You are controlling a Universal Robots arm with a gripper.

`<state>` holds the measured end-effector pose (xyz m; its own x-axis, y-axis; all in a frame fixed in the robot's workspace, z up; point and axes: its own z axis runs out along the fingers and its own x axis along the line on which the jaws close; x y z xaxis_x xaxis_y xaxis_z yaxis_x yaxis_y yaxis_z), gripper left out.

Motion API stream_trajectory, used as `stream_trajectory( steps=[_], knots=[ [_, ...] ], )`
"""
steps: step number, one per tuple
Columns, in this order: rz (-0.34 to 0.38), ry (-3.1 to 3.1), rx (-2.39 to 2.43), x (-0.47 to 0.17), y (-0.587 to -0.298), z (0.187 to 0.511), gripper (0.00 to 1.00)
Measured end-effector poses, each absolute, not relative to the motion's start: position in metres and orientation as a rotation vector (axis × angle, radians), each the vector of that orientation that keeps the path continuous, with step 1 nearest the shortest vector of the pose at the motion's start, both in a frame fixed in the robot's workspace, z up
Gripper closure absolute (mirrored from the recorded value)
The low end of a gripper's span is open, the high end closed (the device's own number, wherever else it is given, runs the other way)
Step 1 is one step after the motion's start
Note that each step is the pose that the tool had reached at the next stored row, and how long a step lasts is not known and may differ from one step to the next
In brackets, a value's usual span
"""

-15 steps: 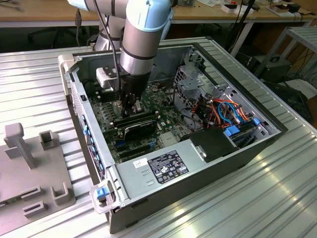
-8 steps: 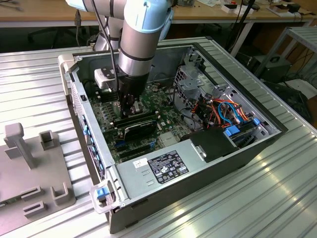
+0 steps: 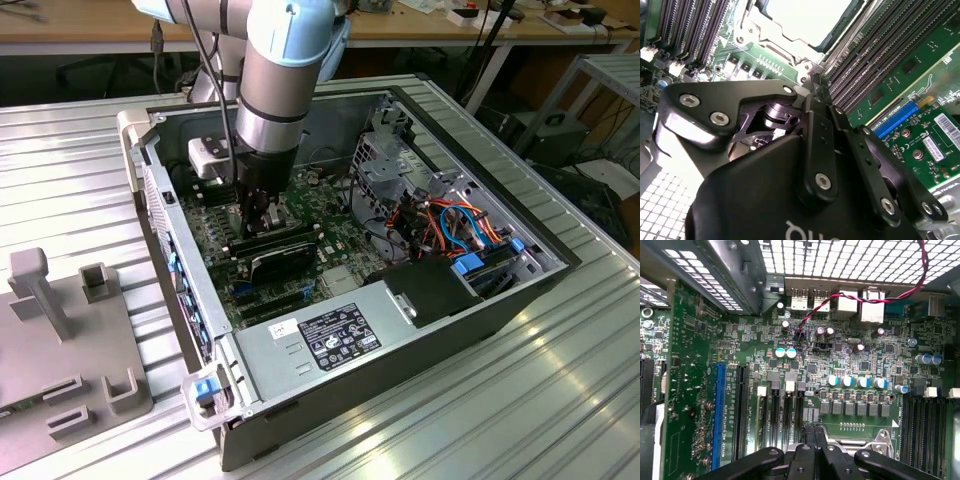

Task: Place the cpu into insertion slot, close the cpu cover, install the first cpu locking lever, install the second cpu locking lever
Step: 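Install the second cpu locking lever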

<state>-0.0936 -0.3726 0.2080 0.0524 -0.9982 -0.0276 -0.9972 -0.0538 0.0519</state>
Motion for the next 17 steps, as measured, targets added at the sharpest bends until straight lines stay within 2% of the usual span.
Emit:
stream_trajectory(
  steps=[17],
  knots=[
    [-0.089,-2.149,2.267,-0.0944,-0.3705,0.2040,0.89]
  ],
)
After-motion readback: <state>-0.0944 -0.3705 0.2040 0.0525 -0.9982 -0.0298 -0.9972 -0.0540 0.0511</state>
